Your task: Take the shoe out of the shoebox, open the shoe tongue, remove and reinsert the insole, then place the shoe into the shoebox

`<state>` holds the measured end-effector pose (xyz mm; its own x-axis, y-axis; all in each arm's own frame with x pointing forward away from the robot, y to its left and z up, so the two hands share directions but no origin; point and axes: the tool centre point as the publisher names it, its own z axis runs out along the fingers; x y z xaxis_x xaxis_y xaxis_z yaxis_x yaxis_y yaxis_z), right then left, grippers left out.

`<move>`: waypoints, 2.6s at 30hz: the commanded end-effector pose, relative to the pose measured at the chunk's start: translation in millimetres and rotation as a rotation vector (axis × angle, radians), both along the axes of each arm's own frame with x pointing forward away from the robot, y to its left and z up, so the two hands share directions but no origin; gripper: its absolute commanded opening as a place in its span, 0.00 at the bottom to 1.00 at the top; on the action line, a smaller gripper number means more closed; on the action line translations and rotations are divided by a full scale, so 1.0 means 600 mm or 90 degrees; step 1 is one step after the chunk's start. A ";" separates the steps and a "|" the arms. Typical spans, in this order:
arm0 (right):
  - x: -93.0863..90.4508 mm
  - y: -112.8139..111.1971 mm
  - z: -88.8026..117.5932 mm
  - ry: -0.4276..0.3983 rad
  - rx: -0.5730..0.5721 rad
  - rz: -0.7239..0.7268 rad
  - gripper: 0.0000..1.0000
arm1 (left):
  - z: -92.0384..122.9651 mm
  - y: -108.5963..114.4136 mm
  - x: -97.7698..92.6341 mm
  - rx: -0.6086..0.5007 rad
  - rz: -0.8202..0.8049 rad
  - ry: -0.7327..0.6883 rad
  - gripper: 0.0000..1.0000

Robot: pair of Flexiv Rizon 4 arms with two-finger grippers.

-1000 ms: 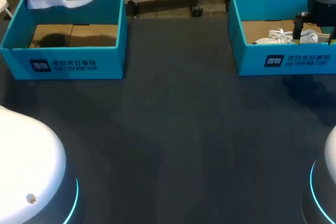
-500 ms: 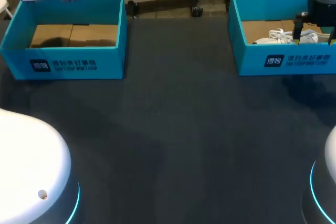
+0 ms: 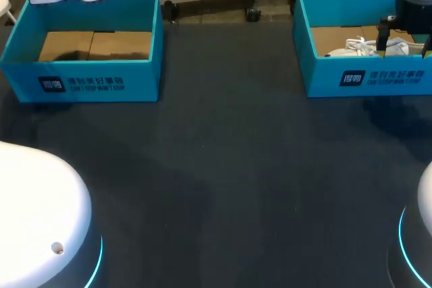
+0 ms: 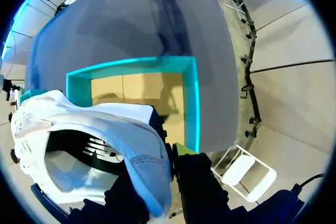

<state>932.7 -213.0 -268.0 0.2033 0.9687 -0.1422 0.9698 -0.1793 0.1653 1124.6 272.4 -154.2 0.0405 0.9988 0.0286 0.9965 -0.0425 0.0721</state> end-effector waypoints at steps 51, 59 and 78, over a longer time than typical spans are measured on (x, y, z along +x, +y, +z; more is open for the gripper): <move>0.000 0.000 0.000 0.000 0.000 0.000 1.00 | 0.021 -0.381 -0.470 0.096 0.012 -0.050 0.00; 0.000 0.000 0.000 0.000 0.000 0.000 1.00 | 0.003 -0.439 -0.505 0.103 0.023 -0.065 0.00; 0.000 0.000 0.000 0.000 0.000 0.000 1.00 | -0.063 -0.562 -0.579 0.111 0.054 -0.056 0.00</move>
